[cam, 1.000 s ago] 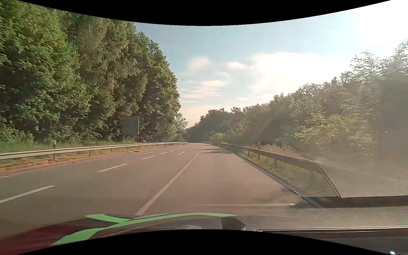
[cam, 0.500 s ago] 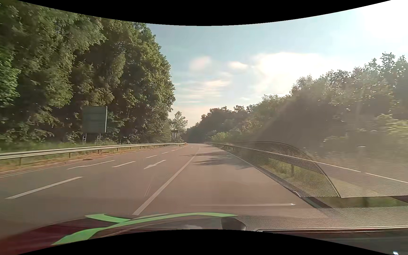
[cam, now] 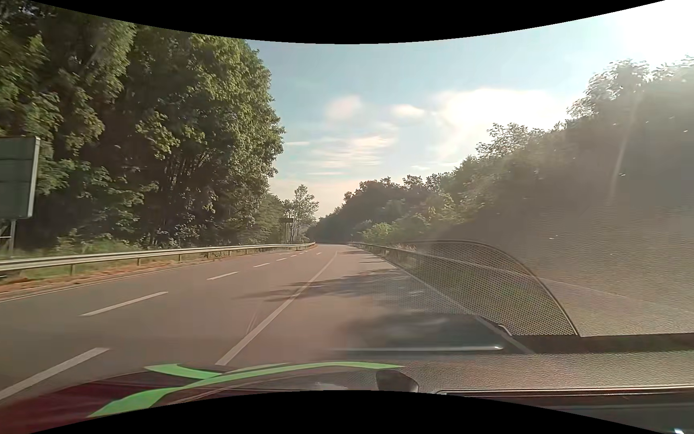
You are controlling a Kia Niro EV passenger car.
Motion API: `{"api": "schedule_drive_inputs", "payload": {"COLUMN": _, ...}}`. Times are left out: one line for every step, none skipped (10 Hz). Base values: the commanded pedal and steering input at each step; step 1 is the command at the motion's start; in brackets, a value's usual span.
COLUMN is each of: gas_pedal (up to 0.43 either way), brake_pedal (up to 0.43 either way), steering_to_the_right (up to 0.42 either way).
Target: Follow the waypoints while adhering to traffic rules and regulations
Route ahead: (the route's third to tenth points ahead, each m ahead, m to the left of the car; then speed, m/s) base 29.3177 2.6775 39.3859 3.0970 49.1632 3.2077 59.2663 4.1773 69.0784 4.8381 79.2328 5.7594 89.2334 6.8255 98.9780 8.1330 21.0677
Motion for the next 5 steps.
{"api": "schedule_drive_inputs", "payload": {"gas_pedal": 0.177, "brake_pedal": 0.000, "steering_to_the_right": -0.005}}
{"api": "schedule_drive_inputs", "payload": {"gas_pedal": 0.169, "brake_pedal": 0.000, "steering_to_the_right": -0.007}}
{"api": "schedule_drive_inputs", "payload": {"gas_pedal": 0.169, "brake_pedal": 0.000, "steering_to_the_right": -0.009}}
{"api": "schedule_drive_inputs", "payload": {"gas_pedal": 0.169, "brake_pedal": 0.000, "steering_to_the_right": -0.010}}
{"api": "schedule_drive_inputs", "payload": {"gas_pedal": 0.169, "brake_pedal": 0.000, "steering_to_the_right": -0.010}}
